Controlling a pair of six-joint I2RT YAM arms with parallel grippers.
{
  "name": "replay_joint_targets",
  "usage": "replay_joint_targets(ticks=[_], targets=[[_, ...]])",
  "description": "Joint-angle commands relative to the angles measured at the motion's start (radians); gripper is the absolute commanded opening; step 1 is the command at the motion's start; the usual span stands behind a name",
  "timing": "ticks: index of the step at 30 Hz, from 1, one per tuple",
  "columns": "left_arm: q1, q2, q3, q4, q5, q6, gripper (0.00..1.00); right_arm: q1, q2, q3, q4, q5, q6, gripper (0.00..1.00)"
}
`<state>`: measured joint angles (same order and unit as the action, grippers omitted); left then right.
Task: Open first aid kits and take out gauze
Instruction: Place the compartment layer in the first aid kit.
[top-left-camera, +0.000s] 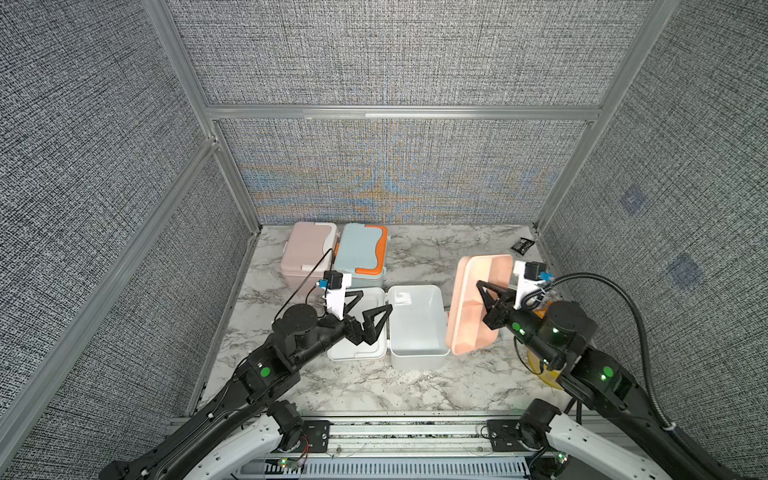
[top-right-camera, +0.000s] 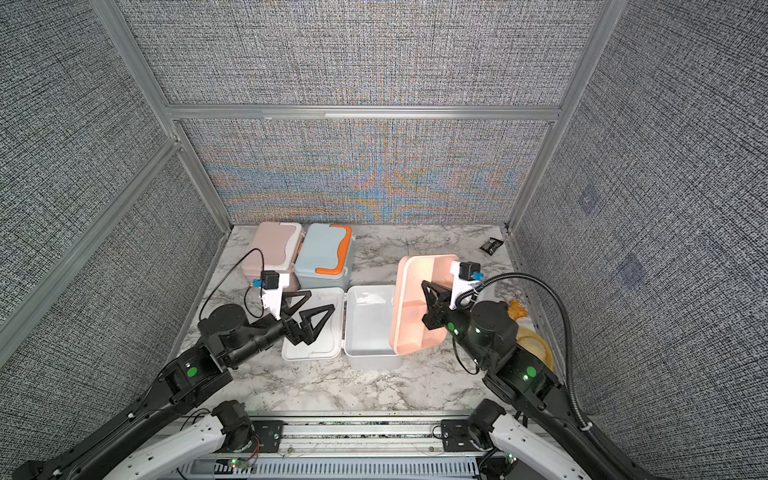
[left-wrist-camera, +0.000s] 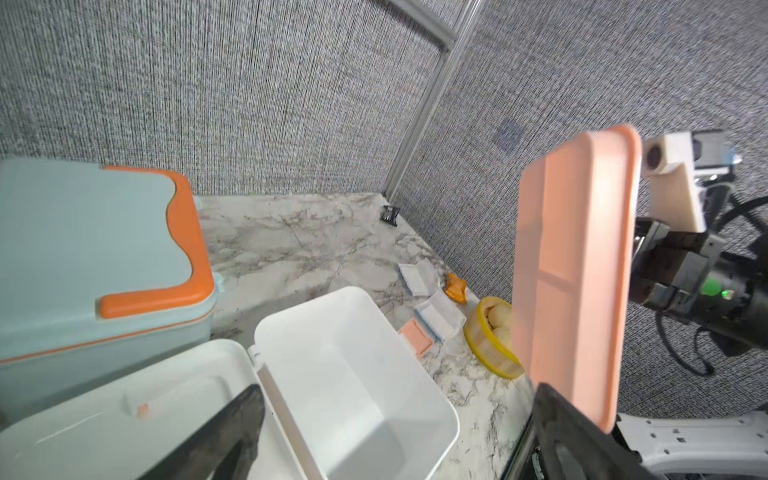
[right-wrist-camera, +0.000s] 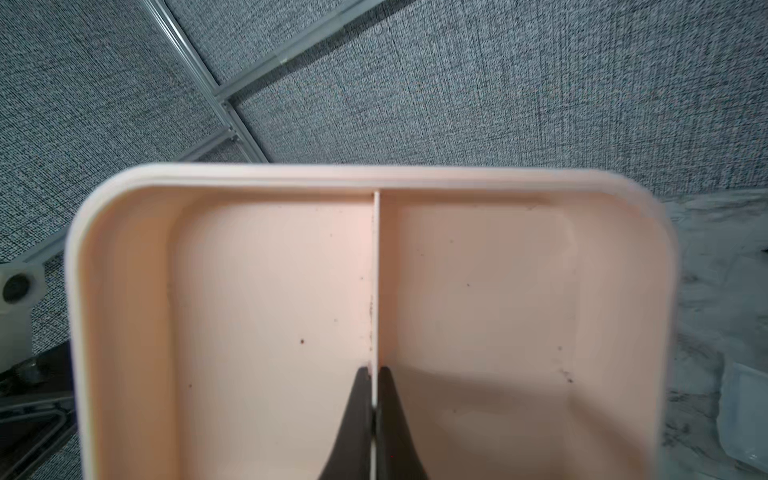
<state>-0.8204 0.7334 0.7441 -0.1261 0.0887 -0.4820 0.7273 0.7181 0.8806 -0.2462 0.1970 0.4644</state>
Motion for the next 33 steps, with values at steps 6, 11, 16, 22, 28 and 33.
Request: replay_joint_targets(ticks=[6,11,16,22,28,33], targets=[[0.003,0.013,-0.041,-0.017,-0.026,-0.077,1.00,0.001,0.390,0.238,-0.191,-0.174,0.119,0.00],[0.002,-0.073,-0.085,-0.067,-0.076,-0.088,1.00,0.041,0.646,0.430,-0.366,-0.215,0.164,0.00],[0.003,-0.165,-0.123,-0.126,-0.119,-0.100,1.00,0.116,0.826,0.611,-0.544,-0.052,0.243,0.00],[0.003,-0.217,-0.127,-0.171,-0.133,-0.093,1.00,0.142,0.961,0.745,-0.714,0.059,0.319,0.00],[0.003,-0.223,-0.137,-0.160,-0.126,-0.102,1.00,0.142,1.018,0.764,-0.744,0.089,0.343,0.00],[0.003,-0.226,-0.138,-0.165,-0.119,-0.108,1.00,0.143,1.063,0.776,-0.785,0.105,0.363,0.00]])
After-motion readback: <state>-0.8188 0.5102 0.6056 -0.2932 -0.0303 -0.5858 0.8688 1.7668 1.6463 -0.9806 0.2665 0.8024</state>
